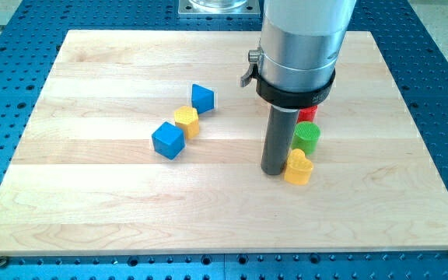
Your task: Slide the yellow heart slightly to the right
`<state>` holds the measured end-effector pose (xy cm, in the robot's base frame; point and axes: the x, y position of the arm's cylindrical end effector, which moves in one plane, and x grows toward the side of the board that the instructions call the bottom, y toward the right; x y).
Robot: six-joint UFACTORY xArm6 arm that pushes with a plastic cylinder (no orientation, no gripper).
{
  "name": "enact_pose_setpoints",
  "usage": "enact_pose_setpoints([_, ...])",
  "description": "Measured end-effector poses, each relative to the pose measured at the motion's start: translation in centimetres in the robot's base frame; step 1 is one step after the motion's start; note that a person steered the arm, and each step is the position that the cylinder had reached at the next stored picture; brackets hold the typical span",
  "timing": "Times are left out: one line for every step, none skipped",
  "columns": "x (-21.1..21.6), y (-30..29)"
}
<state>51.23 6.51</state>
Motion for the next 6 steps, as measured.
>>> enact_pose_setpoints([2.3,-1.5])
enact_pose_setpoints([1.5,-1.0])
enact_pose_setpoints([1.1,0.4])
enact_pose_setpoints([1.1,1.2])
enact_pose_setpoints([1.1,3.9])
enact_pose_setpoints([1.2,1.3])
